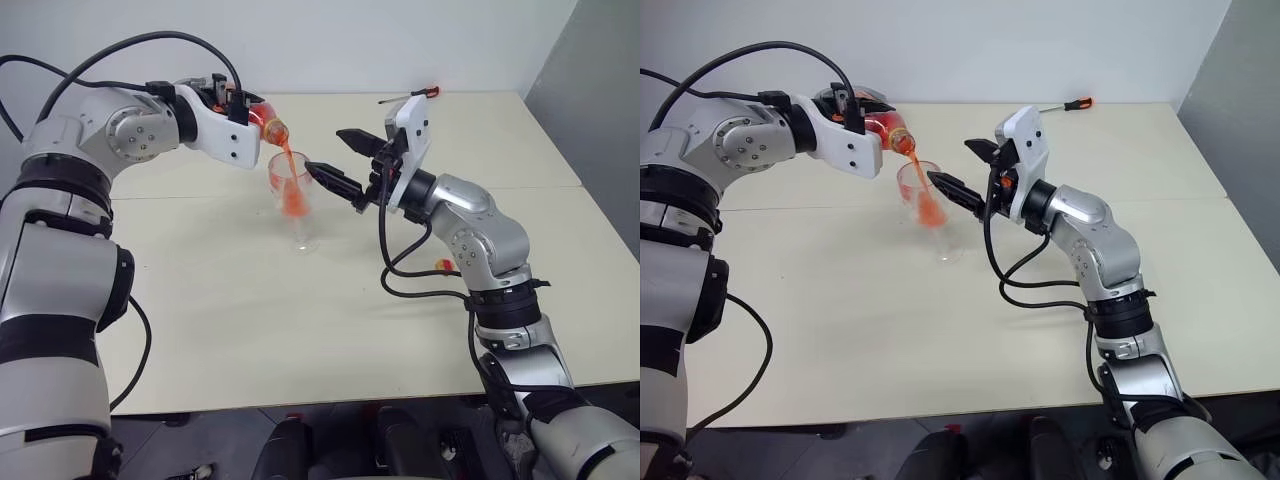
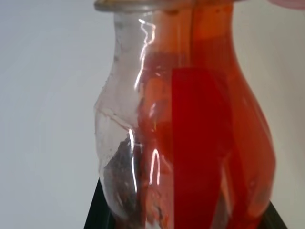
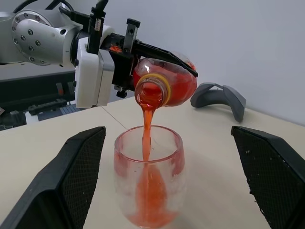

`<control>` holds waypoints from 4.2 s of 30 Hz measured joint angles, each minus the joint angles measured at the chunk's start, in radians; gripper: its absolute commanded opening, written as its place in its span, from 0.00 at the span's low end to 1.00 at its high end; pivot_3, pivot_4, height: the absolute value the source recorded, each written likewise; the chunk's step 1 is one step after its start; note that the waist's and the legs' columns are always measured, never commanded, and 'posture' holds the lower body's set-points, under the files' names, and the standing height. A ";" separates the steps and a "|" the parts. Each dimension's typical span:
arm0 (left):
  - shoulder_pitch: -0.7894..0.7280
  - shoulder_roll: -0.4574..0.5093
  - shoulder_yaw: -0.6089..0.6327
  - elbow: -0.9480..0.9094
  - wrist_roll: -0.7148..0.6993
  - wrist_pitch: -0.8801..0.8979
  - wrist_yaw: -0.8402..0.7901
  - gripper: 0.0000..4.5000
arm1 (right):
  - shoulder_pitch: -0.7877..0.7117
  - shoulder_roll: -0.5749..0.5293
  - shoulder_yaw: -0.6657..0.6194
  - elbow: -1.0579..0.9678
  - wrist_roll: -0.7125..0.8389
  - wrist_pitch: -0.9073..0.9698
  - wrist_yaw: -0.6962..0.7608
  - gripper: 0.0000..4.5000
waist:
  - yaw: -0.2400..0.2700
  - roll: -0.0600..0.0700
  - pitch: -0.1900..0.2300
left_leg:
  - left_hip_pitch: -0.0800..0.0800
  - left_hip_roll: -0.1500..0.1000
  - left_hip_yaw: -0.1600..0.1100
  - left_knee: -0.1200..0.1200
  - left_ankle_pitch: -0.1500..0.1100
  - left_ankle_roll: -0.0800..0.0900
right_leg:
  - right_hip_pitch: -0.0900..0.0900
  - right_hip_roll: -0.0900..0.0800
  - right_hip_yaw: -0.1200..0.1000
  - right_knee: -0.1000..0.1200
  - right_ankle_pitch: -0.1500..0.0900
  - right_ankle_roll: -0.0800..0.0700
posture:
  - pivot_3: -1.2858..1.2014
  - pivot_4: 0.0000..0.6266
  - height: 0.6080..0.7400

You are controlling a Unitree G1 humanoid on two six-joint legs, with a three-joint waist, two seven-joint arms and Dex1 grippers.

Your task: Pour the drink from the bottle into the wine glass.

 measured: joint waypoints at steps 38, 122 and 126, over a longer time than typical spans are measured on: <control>-0.040 0.043 -0.048 0.004 0.060 -0.013 0.058 0.25 | -0.009 0.011 0.000 0.051 -0.010 -0.034 0.033 1.00 | 0.000 0.000 0.000 | 0.000 0.000 0.001 0.000 0.000 0.000 | 0.000 0.000 0.001 0.000 0.000 0.000 | 0.52 0.24 1.00; 0.602 -0.144 0.786 -0.836 -0.854 1.200 -0.082 0.24 | 0.490 -0.228 0.026 -0.480 -0.003 0.137 0.015 1.00 | -0.053 -0.010 -0.139 | 0.001 0.001 -0.008 0.000 0.003 -0.006 | 0.003 0.001 0.002 -0.001 0.000 0.001 | 0.52 0.00 1.00; 0.822 -0.213 0.896 -1.018 -0.897 1.349 0.051 0.24 | 0.634 -0.255 0.104 -0.540 -0.072 0.066 0.011 1.00 | -0.049 -0.010 -0.147 | 0.003 0.001 -0.008 -0.001 0.003 -0.006 | 0.004 0.001 0.003 -0.001 -0.001 0.000 | 0.52 0.00 1.00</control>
